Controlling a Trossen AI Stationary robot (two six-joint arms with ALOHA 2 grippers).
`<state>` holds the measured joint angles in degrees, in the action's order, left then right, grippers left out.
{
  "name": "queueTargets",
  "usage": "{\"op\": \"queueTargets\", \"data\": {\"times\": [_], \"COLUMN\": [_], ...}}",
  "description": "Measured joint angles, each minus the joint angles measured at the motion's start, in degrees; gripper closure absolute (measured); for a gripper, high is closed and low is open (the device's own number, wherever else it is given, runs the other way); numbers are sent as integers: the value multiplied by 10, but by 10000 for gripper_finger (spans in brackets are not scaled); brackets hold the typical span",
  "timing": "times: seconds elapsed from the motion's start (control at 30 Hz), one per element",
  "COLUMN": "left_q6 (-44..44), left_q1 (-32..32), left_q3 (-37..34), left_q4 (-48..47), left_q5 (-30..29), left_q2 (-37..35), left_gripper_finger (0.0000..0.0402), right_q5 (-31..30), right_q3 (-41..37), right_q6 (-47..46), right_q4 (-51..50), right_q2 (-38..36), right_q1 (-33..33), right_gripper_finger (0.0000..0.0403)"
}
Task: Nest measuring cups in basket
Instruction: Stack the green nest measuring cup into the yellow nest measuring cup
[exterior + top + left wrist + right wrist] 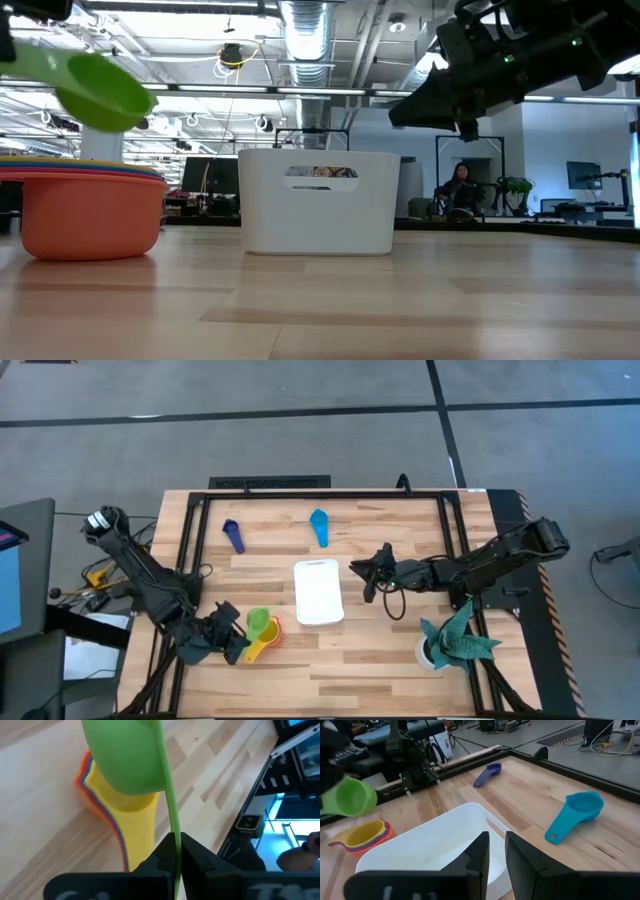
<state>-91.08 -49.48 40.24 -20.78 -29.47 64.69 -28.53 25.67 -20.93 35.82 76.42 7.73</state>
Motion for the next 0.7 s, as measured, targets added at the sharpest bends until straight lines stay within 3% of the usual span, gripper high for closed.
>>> {"op": "queueTargets", "data": {"times": [0.17,0.37,0.7], "left_q6": [-27,10,-64], "left_q1": [-19,-24,-24], "left_q3": [-57,-112,-165], "left_q4": [91,260,284], "left_q5": [-3,-3,-14], "left_q2": [0,-2,-2], "left_gripper_finger": [401,401,401], "right_q5": [0,3,4], "right_q3": [0,0,0], "right_q6": [0,-1,-2], "right_q4": [3,5,6], "right_q2": [0,0,0], "right_q1": [1,6,6], "right_gripper_finger": [317,317,317]}}
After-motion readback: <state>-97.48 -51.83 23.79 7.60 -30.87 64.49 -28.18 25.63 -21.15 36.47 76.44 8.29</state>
